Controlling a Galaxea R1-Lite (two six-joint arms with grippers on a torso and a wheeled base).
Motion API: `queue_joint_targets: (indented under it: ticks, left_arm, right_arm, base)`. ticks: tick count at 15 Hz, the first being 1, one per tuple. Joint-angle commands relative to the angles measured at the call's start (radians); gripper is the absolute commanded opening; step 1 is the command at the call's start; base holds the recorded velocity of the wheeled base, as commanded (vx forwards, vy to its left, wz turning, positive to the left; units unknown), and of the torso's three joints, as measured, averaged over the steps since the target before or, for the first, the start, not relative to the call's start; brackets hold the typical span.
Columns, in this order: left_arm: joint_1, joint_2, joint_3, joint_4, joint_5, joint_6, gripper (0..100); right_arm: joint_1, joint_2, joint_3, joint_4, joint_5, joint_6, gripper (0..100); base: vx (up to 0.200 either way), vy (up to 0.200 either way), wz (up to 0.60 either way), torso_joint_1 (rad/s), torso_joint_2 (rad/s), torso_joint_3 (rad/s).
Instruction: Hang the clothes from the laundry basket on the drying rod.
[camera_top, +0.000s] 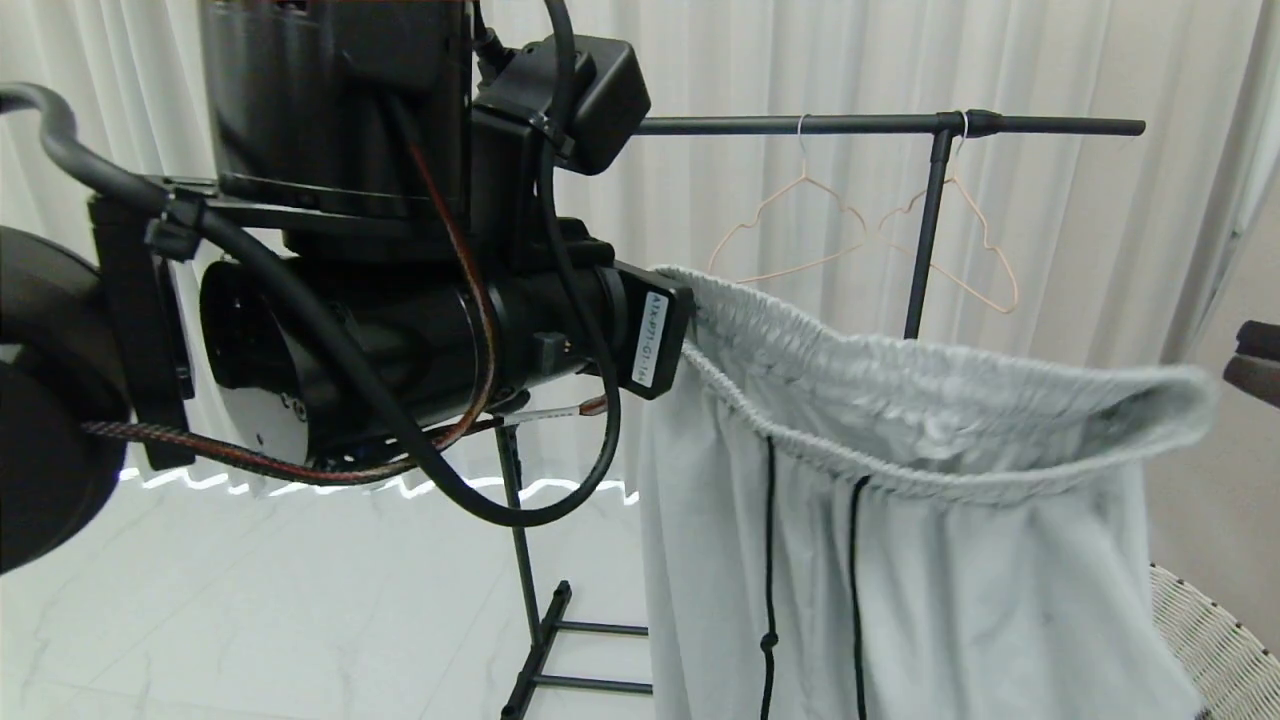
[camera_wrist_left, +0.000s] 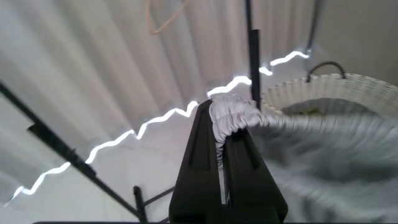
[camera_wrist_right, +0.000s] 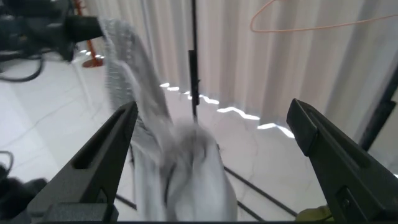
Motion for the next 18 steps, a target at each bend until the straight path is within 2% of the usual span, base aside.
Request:
queue_joint_targets:
  ticks: [1,4,6,8,11,14,15,18]
  left_arm:
    - [0.031,0.000,0.002,-0.001,0.017,-0.001,0]
    - [0.067,-0.037,0.044,0.001,0.045,0.003,0]
    - [0.099,-0.114,0.136,0.005,0.059,0.014,0]
    - [0.162,-0.213,0.254,0.005,0.059,0.014,0]
    - [0.297,-0.353,0.427,0.004,0.051,0.008,0]
    - [0.341,-0.453,0.548,0.002,0.053,0.003,0]
    - [0.360,-0.488,0.602,0.001,0.053,-0.015,0]
    - [0.403,-0.560,0.703,-0.001,0.053,-0.076,0]
  right_arm:
    - [0.002,-0.043,0.001,0.022,0.019,0.000,100]
    - [-0.018,-0.034,0.000,0.034,0.013,0.000,100]
    - [-0.131,-0.018,-0.008,0.119,0.013,-0.024,100]
    - [-0.226,-0.008,-0.014,0.244,0.010,-0.096,100]
    - [-0.327,0.012,-0.005,0.286,0.001,-0.124,100]
    - [-0.364,0.048,0.006,0.284,-0.099,-0.124,100]
    - [-0.364,0.054,0.032,0.278,-0.177,-0.127,100]
    - [-0.364,0.040,0.087,0.271,-0.323,-0.152,100]
  base:
    - [0.000,0.000,0.00,0.000,0.00,0.000]
    - [0.000,0.000,0.00,0.000,0.00,0.000]
    - [0.000,0.000,0.00,0.000,0.00,0.000]
    - [0.000,0.000,0.00,0.000,0.00,0.000]
    - [0.000,0.000,0.00,0.000,0.00,0.000]
    - [0.000,0.000,0.00,0.000,0.00,0.000]
    - [0.000,0.000,0.00,0.000,0.00,0.000]
    - [0.000,0.000,0.00,0.000,0.00,0.000]
